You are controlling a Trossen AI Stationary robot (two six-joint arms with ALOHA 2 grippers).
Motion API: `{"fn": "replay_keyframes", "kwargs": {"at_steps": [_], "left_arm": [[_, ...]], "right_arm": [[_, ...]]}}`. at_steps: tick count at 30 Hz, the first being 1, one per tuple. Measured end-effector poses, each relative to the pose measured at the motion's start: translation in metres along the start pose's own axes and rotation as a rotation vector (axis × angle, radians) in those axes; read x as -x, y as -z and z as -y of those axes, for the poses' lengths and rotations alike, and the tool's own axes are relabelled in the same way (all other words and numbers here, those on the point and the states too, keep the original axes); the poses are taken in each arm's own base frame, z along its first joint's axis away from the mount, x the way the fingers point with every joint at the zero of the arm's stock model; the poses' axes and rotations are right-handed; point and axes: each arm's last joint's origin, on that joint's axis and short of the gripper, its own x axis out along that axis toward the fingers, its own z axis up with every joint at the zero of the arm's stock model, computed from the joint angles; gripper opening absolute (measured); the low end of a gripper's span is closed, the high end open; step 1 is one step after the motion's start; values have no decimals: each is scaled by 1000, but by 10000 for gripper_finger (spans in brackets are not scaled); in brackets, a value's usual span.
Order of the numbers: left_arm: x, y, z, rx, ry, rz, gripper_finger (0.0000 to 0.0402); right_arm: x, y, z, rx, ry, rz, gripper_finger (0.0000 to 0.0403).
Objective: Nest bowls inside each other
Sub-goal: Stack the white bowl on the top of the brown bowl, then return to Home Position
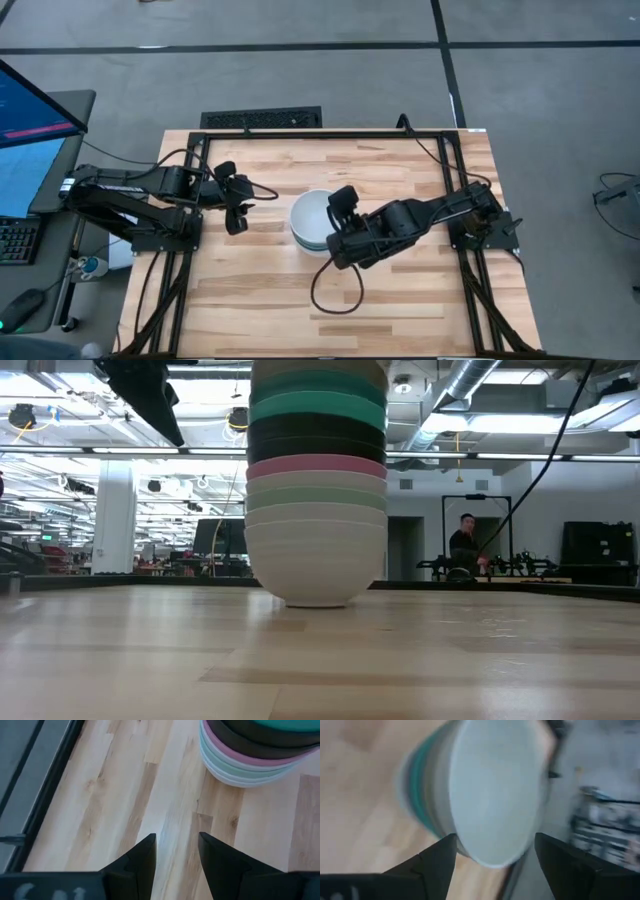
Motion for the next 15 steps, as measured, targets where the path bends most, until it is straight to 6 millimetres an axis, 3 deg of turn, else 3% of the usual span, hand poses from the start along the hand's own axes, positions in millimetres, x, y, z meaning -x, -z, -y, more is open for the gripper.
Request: {"fn": "replay_keyframes", "kwargs": {"at_steps": [6, 9, 11, 13, 15], "left_arm": [[5, -6, -1, 61, -31, 50, 139], [13, -12, 5, 111, 166, 47, 139], [21, -18, 10, 91, 326, 68, 139], [35, -29, 12, 125, 482, 114, 139], [59, -45, 13, 47, 667, 233, 139]], "right_arm": [[41, -3, 24, -112, 296, 104, 291], [56, -1, 30, -115, 417, 138, 291], [71, 2, 33, -242, 495, 180, 291], [96, 8, 32, -331, 550, 252, 291], [124, 9, 38, -426, 571, 412, 291]]}}
